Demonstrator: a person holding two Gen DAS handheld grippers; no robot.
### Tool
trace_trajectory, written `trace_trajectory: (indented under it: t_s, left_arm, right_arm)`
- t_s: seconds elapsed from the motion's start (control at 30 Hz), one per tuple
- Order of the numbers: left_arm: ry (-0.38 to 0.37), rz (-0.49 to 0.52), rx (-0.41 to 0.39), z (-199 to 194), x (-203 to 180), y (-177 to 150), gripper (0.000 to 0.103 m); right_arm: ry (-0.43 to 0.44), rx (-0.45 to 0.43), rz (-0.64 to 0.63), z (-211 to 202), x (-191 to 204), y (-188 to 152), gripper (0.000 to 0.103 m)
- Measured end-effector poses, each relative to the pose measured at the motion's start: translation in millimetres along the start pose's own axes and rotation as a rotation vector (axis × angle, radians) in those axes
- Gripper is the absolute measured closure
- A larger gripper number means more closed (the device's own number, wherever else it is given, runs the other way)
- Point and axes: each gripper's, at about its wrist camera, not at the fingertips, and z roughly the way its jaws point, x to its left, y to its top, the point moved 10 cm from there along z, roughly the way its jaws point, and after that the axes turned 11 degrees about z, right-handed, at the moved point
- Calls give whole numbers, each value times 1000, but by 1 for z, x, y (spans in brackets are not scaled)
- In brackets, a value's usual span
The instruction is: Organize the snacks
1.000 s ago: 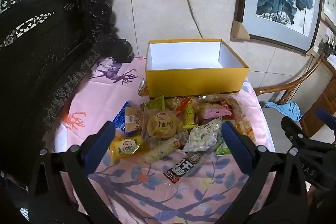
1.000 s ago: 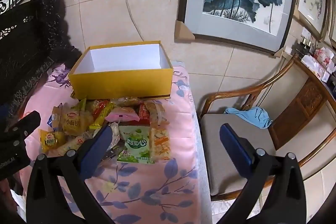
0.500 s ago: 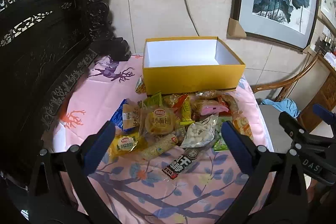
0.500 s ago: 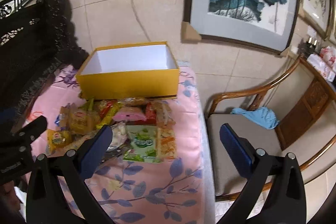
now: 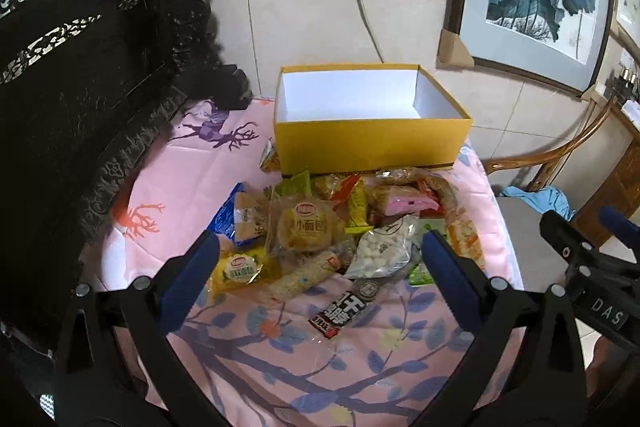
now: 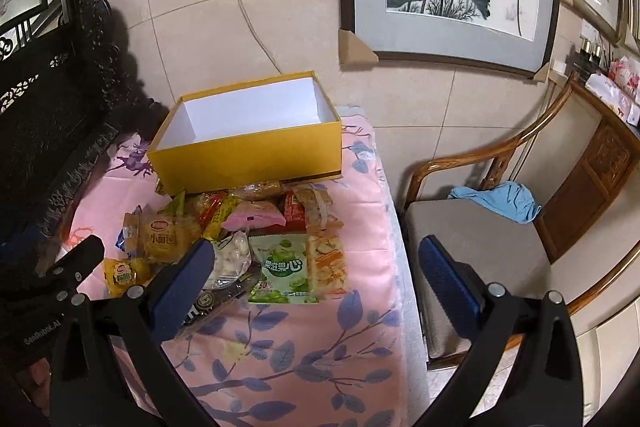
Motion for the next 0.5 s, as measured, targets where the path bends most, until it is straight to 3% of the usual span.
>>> trace_trajectory:
  t_s: [0.5]
  left_arm:
    - [7,-5,-3,-3,2,-2,2]
  right_arm:
    - [-20,-6,-46,1,4,-1,1]
